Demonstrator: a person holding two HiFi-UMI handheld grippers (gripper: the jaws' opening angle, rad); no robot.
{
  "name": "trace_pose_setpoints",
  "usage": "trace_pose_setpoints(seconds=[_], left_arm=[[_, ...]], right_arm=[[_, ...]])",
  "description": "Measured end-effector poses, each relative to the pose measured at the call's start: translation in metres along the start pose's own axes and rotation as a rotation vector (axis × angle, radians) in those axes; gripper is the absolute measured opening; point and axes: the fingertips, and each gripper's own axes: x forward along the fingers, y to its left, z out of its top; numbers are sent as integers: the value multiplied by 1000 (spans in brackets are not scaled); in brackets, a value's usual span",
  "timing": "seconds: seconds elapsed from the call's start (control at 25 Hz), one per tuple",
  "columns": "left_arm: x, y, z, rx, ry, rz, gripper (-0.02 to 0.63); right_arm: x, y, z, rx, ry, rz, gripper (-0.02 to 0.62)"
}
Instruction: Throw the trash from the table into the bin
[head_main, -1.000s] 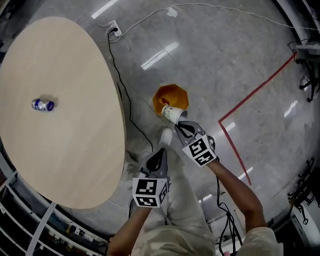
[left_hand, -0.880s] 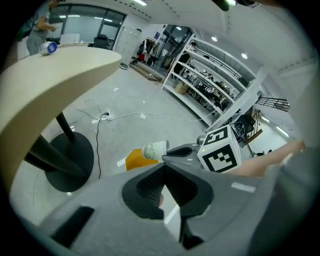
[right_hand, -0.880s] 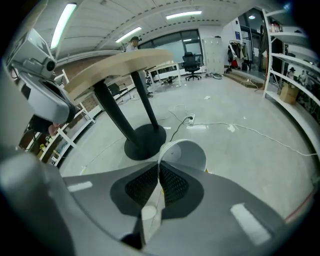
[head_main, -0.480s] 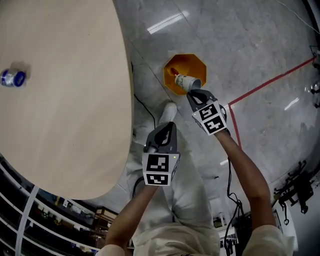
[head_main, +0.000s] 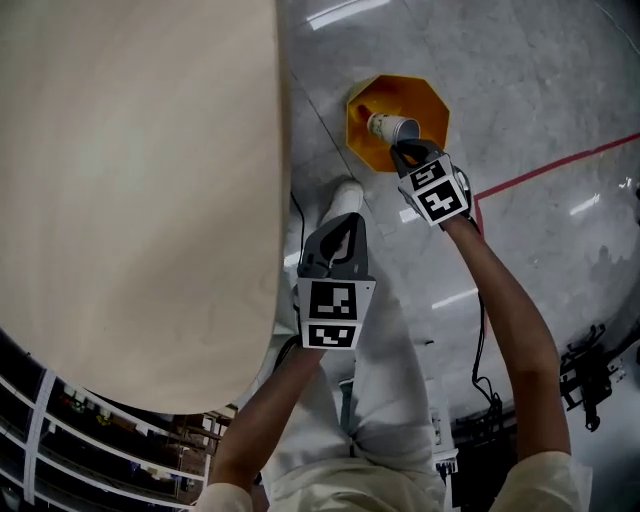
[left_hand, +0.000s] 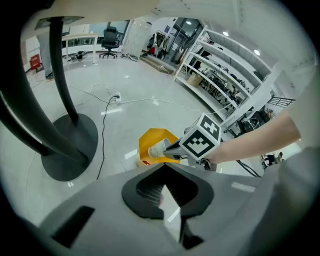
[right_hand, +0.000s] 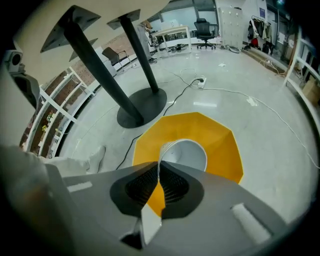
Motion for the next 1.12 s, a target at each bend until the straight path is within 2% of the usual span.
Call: trace_pose_setpoints(seconds=[0.16,0.2,0.24,0.28,0.44,0.68,0.84,1.12], left_arm=[[4,3,-6,1,5,-6,5],[1,1,-6,5,6,-11,5],[-2,-1,-5,11,6,-15,5],[-7,-3,-5,20,6,-19,5],[-18,-9,0,80,5,-30,5],[-52,-18,18,107,-18,-42,5],[-77,-25,31,153,-34,-47,4],[-140,-66,42,212,-62,-122,5]], right_arm=[[16,-8,-5,32,17,-6,20],[16,-8,-5,50,19,-4,40],[14,-7,-3,72,16,2,97],[10,-4,0,94,5,10,104],[-9,-2,12,113,-47,1,103],[-59,8,30,140,-112,-20,103],[-93,15,44,192,-173,-49,86],[-183,47,78,223,-304,-120,8]])
